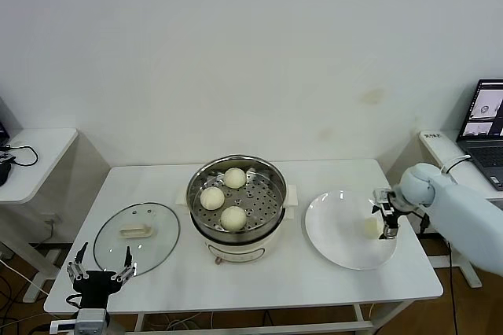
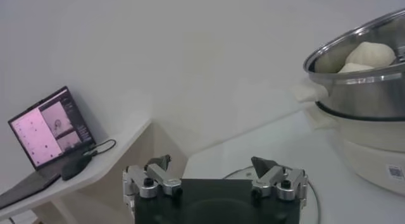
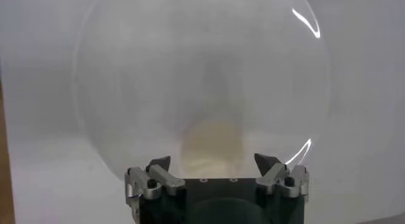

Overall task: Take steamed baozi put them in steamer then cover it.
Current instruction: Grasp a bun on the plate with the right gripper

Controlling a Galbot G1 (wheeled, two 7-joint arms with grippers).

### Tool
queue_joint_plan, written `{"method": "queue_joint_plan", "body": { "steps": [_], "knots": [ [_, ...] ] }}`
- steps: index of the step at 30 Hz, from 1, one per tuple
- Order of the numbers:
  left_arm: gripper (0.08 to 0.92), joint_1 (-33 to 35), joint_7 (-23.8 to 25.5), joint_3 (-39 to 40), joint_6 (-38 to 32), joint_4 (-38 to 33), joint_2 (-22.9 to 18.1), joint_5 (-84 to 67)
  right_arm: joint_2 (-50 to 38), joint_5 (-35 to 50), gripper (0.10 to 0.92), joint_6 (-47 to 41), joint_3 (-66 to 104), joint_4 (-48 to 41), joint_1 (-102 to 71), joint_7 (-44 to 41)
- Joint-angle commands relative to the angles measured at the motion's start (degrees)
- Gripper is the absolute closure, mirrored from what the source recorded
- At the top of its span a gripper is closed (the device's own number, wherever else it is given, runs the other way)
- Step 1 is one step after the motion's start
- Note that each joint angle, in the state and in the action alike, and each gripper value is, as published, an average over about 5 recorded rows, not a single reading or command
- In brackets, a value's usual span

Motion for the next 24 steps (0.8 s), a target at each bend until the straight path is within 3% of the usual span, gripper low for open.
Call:
{"method": "queue_joint_plan", "body": {
  "steps": [1,13,24],
  "knots": [
    [0.177,-0.06,-0.02,0.04,-0.03,0.09,-0.05,0.00,2.79,-1.38,0.261,0.18,1.86,-4.22,-1.46,0.84],
    [0.177,-0.03,-0.09,0.07,-0.09,-0.19,-0.27,0.03,3.21,-0.95,0.388,-0.05,1.12,-3.86,0.39,0.00],
    [0.177,-0.16,-0.05,0.26,-0.07,-0.48,-0.17,0.11,-2.71,8.68,0.456,-3.43,-11.12,6.38,15.87,-3.15]
  ]
}}
